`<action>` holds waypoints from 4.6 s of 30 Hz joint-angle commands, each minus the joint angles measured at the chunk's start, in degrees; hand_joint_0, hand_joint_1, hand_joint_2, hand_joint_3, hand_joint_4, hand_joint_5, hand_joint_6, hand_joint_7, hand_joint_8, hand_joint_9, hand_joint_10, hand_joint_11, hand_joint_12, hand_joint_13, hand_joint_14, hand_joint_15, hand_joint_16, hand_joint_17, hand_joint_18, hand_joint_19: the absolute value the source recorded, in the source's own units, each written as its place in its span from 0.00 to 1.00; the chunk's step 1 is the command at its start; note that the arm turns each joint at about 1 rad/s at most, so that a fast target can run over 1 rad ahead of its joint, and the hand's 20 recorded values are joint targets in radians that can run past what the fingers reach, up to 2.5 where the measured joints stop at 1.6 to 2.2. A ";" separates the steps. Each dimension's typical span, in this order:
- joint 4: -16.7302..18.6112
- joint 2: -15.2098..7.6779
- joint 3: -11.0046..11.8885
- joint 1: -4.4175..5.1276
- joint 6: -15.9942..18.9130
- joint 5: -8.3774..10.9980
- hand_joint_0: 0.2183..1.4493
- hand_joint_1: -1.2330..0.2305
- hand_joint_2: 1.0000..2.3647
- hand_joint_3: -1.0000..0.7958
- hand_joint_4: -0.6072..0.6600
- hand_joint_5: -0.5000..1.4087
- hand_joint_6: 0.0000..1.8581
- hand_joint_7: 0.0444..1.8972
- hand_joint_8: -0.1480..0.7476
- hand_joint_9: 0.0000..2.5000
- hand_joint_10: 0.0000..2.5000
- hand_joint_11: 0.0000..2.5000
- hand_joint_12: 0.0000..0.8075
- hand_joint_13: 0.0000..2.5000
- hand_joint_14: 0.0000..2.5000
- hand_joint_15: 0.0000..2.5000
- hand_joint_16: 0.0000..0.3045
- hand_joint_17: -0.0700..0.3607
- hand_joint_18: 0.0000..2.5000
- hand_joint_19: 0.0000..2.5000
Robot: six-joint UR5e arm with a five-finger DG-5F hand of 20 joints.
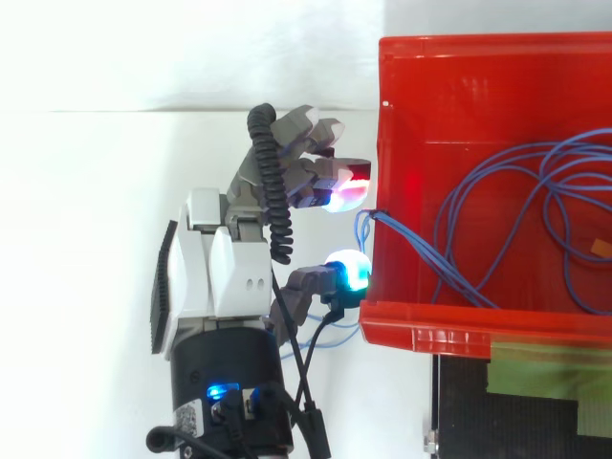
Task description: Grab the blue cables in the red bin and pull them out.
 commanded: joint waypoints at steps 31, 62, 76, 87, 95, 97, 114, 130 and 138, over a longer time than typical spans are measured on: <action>-0.37 -0.04 -0.68 -0.65 0.55 0.00 0.43 0.17 0.00 0.00 0.55 0.73 0.01 0.22 0.40 0.38 0.01 0.28 0.40 0.29 0.01 0.19 0.15 0.40 0.20 0.18; 4.03 -0.13 -0.68 -0.30 1.96 0.18 0.42 0.13 0.00 0.00 0.55 0.67 0.01 0.26 0.42 0.37 0.01 0.29 0.40 0.29 0.01 0.19 0.16 0.41 0.20 0.17; 7.72 -0.04 -2.97 -0.12 2.05 0.09 0.41 0.13 0.00 0.00 0.56 0.70 0.01 0.28 0.42 0.37 0.01 0.29 0.40 0.28 0.01 0.19 0.16 0.41 0.20 0.18; 7.72 -0.04 -2.97 -0.30 2.05 0.09 0.42 0.13 0.00 0.00 0.54 0.75 0.01 0.38 0.42 0.38 0.01 0.30 0.40 0.29 0.01 0.19 0.15 0.41 0.20 0.17; 7.45 -0.04 -3.05 -0.39 1.96 0.00 0.42 0.15 0.00 0.00 0.53 0.79 0.01 0.42 0.42 0.39 0.01 0.30 0.40 0.29 0.01 0.19 0.15 0.41 0.21 0.17; 7.54 -0.04 -2.97 -0.39 2.05 0.00 0.42 0.15 0.00 0.00 0.52 0.79 0.01 0.42 0.42 0.39 0.01 0.30 0.40 0.29 0.01 0.19 0.15 0.40 0.21 0.17; 7.37 -0.04 -2.97 -0.39 1.96 0.00 0.41 0.17 0.00 0.00 0.55 0.77 0.01 0.30 0.41 0.39 0.01 0.29 0.40 0.30 0.01 0.19 0.15 0.41 0.21 0.17; 7.63 -0.13 -2.97 -0.12 2.05 0.18 0.39 0.16 0.00 0.00 0.56 0.73 0.01 0.23 0.42 0.38 0.01 0.28 0.41 0.29 0.01 0.19 0.16 0.41 0.21 0.17; 7.37 -0.04 -3.05 -0.47 2.05 0.00 0.41 0.16 0.00 0.00 0.53 0.79 0.01 0.37 0.42 0.39 0.01 0.28 0.40 0.29 0.01 0.19 0.15 0.41 0.21 0.17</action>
